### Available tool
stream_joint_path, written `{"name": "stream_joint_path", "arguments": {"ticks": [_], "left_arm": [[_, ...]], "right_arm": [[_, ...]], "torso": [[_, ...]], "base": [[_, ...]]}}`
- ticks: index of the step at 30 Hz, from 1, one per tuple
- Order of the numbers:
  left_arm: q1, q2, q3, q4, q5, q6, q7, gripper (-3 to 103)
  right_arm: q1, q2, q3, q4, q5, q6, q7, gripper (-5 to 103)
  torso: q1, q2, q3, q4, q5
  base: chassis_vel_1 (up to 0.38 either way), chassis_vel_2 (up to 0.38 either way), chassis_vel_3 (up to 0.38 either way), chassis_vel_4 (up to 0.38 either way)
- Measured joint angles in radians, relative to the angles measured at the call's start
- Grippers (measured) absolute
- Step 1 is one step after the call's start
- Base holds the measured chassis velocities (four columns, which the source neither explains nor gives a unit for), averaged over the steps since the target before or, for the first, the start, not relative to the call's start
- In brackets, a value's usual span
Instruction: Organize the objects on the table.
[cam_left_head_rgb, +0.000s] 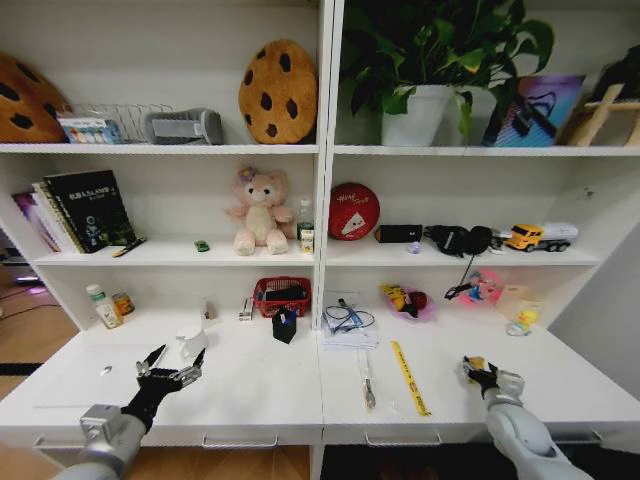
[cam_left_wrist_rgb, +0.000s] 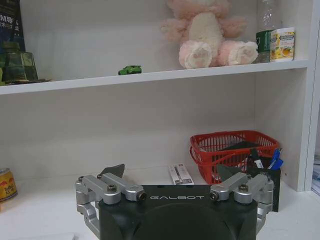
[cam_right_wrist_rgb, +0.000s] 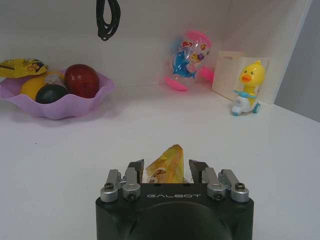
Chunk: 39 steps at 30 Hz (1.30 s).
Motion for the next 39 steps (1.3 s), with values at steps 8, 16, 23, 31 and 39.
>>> {"name": "stream_joint_path", "arguments": {"ticks": [8,16,23,31,39], "left_arm": [[0.000,0.000,0.000,0.000,0.000,0.000,0.000,100],[0.000,0.000,0.000,0.000,0.000,0.000,0.000,100],[0.000,0.000,0.000,0.000,0.000,0.000,0.000,100],[0.000,0.000,0.000,0.000,0.000,0.000,0.000,100],[0.000,0.000,0.000,0.000,0.000,0.000,0.000,100]], "right_arm": [[0.009,0.004,-0.009,-0.004,-0.001,0.014,0.015,26],[0.010,0.000,-0.007,0.028,0.007,0.017,0.016,1],[0.080,-0.040,-0.067,0.096,0.057,0.023,-0.030,0],[0.330,-0.102,-0.178,-0.085,0.143,0.048,-0.095,0],[0.470,-0.105,-0.295,-0.199,0.156,0.066,-0.117,0]], "torso": [[0.000,0.000,0.000,-0.0001,0.0000],[0.000,0.000,0.000,0.0000,0.0000],[0.000,0.000,0.000,-0.0004,-0.0001],[0.000,0.000,0.000,-0.0004,-0.0001],[0.000,0.000,0.000,0.0001,-0.0001]], "base": [[0.000,0.000,0.000,0.000],[0.000,0.000,0.000,0.000],[0.000,0.000,0.000,0.000],[0.000,0.000,0.000,0.000],[0.000,0.000,0.000,0.000]]}}
